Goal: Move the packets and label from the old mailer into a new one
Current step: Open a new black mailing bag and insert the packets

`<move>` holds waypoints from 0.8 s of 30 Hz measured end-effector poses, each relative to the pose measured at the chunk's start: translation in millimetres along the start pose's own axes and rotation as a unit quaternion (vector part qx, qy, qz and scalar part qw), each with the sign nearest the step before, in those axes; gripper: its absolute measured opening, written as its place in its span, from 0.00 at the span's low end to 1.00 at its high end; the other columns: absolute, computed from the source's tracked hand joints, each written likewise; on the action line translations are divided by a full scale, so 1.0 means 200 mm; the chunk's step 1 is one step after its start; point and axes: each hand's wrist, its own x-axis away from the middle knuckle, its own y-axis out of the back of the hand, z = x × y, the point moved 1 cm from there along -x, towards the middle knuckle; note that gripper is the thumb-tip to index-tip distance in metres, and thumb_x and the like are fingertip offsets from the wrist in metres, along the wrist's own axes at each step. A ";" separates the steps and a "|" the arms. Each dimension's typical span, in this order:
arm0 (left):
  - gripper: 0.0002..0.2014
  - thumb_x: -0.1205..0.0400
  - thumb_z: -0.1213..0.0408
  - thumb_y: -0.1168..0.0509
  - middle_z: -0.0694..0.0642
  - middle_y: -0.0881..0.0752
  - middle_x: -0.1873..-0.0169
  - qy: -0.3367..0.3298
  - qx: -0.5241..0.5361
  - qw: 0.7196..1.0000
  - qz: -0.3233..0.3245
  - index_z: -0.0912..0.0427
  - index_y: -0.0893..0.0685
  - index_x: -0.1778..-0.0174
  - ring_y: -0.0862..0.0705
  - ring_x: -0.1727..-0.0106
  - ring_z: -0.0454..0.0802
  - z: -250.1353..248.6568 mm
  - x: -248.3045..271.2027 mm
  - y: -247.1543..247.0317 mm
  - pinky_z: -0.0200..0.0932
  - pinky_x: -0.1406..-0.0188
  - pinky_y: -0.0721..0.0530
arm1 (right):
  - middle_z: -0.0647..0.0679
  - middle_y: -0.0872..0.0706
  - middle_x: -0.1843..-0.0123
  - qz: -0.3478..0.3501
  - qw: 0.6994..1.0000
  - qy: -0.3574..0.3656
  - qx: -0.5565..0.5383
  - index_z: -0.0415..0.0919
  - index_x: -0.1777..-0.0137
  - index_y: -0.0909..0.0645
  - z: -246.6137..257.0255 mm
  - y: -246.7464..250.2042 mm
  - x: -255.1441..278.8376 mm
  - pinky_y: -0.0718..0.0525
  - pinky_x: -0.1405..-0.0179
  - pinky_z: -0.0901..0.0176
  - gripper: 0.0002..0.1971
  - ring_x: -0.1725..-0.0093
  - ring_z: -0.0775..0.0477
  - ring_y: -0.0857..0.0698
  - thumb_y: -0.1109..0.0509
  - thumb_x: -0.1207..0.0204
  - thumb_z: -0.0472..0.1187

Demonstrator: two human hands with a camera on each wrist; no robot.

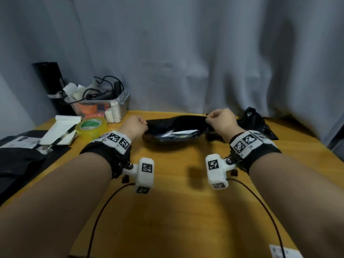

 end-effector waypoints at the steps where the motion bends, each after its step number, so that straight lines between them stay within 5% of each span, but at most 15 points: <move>1: 0.12 0.23 0.72 0.34 0.54 0.22 0.70 -0.020 0.035 0.999 -0.026 0.54 0.25 0.70 0.21 0.60 0.56 -0.05 -0.02 0.06 0.44 0.58 0.24 | 0.40 0.12 0.60 0.001 1.000 0.002 -0.022 0.35 0.61 0.13 0.05 0.05 -0.03 0.13 0.47 0.44 0.03 0.55 0.39 0.12 0.27 0.28 0.34; 4: 0.13 0.23 0.75 0.37 0.55 0.23 0.72 -0.086 0.150 0.981 -0.089 0.54 0.24 0.70 0.26 0.72 0.50 -0.26 -0.06 0.25 0.36 0.77 0.25 | 0.41 0.19 0.68 -0.011 0.985 0.000 -0.172 0.40 0.69 0.21 0.27 0.26 -0.09 0.10 0.68 0.52 0.12 0.69 0.42 0.15 0.31 0.24 0.28; 6: 0.13 0.23 0.76 0.38 0.53 0.22 0.72 -0.120 0.234 0.954 -0.142 0.54 0.23 0.69 0.25 0.72 0.46 -0.40 -0.07 0.39 0.29 0.79 0.26 | 0.44 0.21 0.68 -0.053 0.966 0.036 -0.250 0.40 0.68 0.22 0.44 0.42 -0.10 0.14 0.77 0.63 0.14 0.71 0.49 0.19 0.34 0.23 0.26; 9: 0.12 0.25 0.76 0.38 0.52 0.21 0.71 -0.165 0.289 0.924 -0.189 0.55 0.23 0.69 0.23 0.69 0.44 -0.58 -0.07 0.55 0.33 0.70 0.24 | 0.45 0.20 0.68 -0.107 0.943 0.089 -0.303 0.40 0.68 0.21 0.64 0.63 -0.11 0.14 0.76 0.67 0.13 0.69 0.50 0.18 0.33 0.23 0.27; 14: 0.11 0.26 0.73 0.40 0.51 0.22 0.72 -0.186 0.360 0.879 -0.249 0.53 0.24 0.70 0.24 0.70 0.45 -0.70 -0.09 0.61 0.38 0.68 0.25 | 0.45 0.19 0.66 -0.121 0.927 0.106 -0.339 0.38 0.66 0.20 0.74 0.71 -0.12 0.13 0.74 0.66 0.11 0.68 0.50 0.17 0.32 0.24 0.27; 17: 0.12 0.24 0.74 0.41 0.52 0.23 0.72 -0.149 0.338 0.906 -0.208 0.54 0.25 0.71 0.26 0.71 0.46 -0.69 -0.13 0.53 0.39 0.72 0.26 | 0.43 0.21 0.68 -0.085 0.939 0.060 -0.329 0.38 0.68 0.21 0.72 0.63 -0.13 0.14 0.79 0.65 0.11 0.71 0.49 0.19 0.32 0.25 0.26; 21: 0.14 0.22 0.75 0.41 0.54 0.25 0.74 -0.121 0.320 0.922 -0.183 0.57 0.24 0.72 0.28 0.75 0.45 -0.64 -0.19 0.49 0.28 0.86 0.31 | 0.43 0.21 0.68 -0.071 0.938 0.010 -0.340 0.36 0.69 0.22 0.67 0.53 -0.16 0.14 0.76 0.64 0.12 0.70 0.49 0.19 0.33 0.26 0.24; 24: 0.13 0.22 0.76 0.41 0.51 0.22 0.70 -0.144 0.336 0.910 -0.197 0.54 0.22 0.68 0.24 0.69 0.42 -0.63 -0.22 0.56 0.26 0.73 0.25 | 0.47 0.20 0.66 -0.095 0.922 0.024 -0.374 0.36 0.63 0.19 0.69 0.54 -0.21 0.15 0.72 0.69 0.08 0.67 0.53 0.19 0.33 0.24 0.27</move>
